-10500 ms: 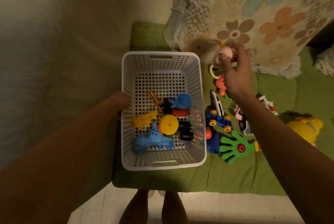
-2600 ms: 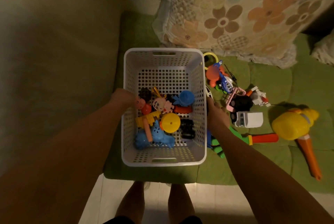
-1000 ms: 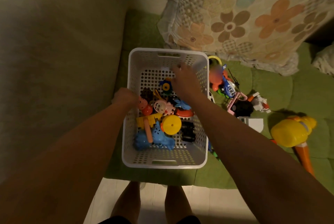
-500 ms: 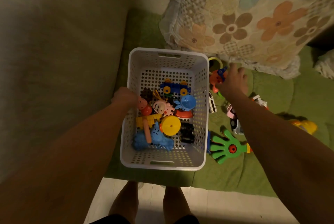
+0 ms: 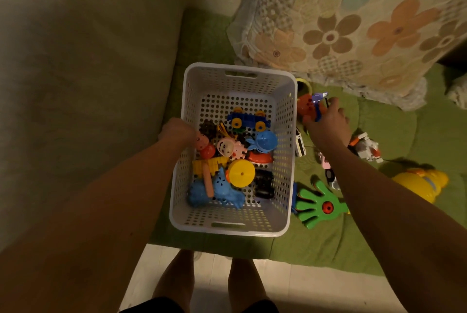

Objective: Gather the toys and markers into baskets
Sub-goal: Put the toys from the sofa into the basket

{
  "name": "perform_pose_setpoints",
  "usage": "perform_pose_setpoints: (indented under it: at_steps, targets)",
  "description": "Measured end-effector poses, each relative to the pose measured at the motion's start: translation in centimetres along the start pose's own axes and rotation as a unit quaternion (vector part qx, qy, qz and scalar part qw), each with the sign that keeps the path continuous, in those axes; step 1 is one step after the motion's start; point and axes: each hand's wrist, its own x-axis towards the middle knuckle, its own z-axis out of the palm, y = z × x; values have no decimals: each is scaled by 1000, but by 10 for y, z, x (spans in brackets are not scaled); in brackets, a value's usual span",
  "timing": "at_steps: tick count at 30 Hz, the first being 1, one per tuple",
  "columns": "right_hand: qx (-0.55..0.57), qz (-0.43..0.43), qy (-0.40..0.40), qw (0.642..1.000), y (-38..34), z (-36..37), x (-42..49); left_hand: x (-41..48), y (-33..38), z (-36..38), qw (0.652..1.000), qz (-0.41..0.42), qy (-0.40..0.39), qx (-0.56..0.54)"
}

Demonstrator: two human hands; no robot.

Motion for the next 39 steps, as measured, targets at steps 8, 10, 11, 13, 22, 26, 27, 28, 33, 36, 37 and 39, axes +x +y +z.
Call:
perform_pose_setpoints:
  at_steps: [8, 10, 11, 13, 22, 26, 27, 28, 33, 36, 37, 39]
  targets:
    - [104, -31, 73, 991, -22, -40, 13, -3, 1, -1, 1000, -1, -3, -7]
    - [165, -33, 97, 981, -39, -54, 14, -4, 1, -1, 1000, 1, -4, -4]
    - [196, -36, 113, 973, -49, -60, 13, -4, 1, -1, 1000, 3, -5, -2]
    - [252, -51, 145, 955, -71, -74, 11, -6, 2, 0, 1000, 5, -6, 2]
    - [397, -139, 49, 906, -159, -88, -20, -8, 1, -3, 1000, 11, -3, 2]
    - [343, -164, -69, 922, -174, -60, -44, -8, 1, -3, 1000, 8, -11, 6]
    - [332, -164, -109, 923, -177, -52, -50, -7, 1, -4, 1000, 6, -12, 9]
    - [323, -158, -149, 921, -178, -42, -54, -6, 0, -4, 1000, 5, -12, 10]
    - [325, -88, -245, 909, -186, 4, -71, -6, 1, -5, 1000, 5, -11, 24]
    - [298, -50, -257, 918, -189, 32, -72, -7, 2, -5, 1000, 10, -13, 27]
    - [282, -45, -261, 922, -189, 40, -72, -7, 1, -6, 1000, 12, -14, 22]
    - [250, -40, -272, 929, -186, 53, -71, -7, 0, -5, 1000, 15, -16, 7]
